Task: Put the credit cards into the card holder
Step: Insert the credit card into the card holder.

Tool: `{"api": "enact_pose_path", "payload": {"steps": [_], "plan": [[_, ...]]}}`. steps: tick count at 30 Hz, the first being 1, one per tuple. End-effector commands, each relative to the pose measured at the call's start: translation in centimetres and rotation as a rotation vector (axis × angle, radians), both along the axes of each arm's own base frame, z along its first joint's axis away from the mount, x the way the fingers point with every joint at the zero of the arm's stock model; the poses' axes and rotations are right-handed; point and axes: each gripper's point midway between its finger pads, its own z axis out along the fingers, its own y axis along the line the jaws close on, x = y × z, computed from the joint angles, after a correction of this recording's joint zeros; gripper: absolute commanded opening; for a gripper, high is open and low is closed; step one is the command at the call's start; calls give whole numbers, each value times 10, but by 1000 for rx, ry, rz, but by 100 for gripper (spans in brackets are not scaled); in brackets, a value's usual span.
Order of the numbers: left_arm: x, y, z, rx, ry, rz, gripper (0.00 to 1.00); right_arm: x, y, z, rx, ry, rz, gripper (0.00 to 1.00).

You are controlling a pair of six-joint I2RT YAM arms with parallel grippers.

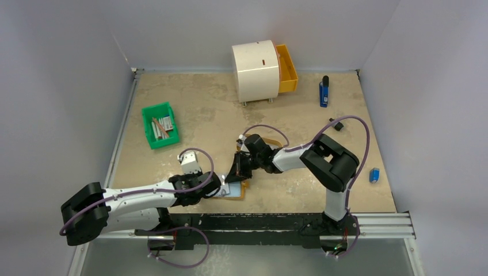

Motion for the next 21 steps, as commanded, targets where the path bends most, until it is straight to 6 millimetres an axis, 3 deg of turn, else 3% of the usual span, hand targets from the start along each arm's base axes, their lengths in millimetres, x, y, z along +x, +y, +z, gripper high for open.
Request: {"api": "enact_pose_path", "payload": {"steps": [1, 5, 11, 13, 16, 21], "plan": [[-8, -10, -10, -65, 47, -11, 0, -2, 7, -4, -31, 1, 6, 0], [-9, -9, -10, -71, 46, -6, 0, -2, 9, 2, -35, -14, 3, 1], [-9, -6, -7, -76, 34, 1, 0, -2, 4, 14, -43, -41, -6, 26], [-8, -6, -6, -79, 33, 2, 0, -2, 3, 16, -43, -42, -4, 29], [-8, -7, -6, -85, 32, 2, 0, -4, 4, 17, -40, -40, -2, 26], [-9, -10, -7, -96, 36, 0, 0, -6, 8, 18, -22, -28, -5, 10]]}}
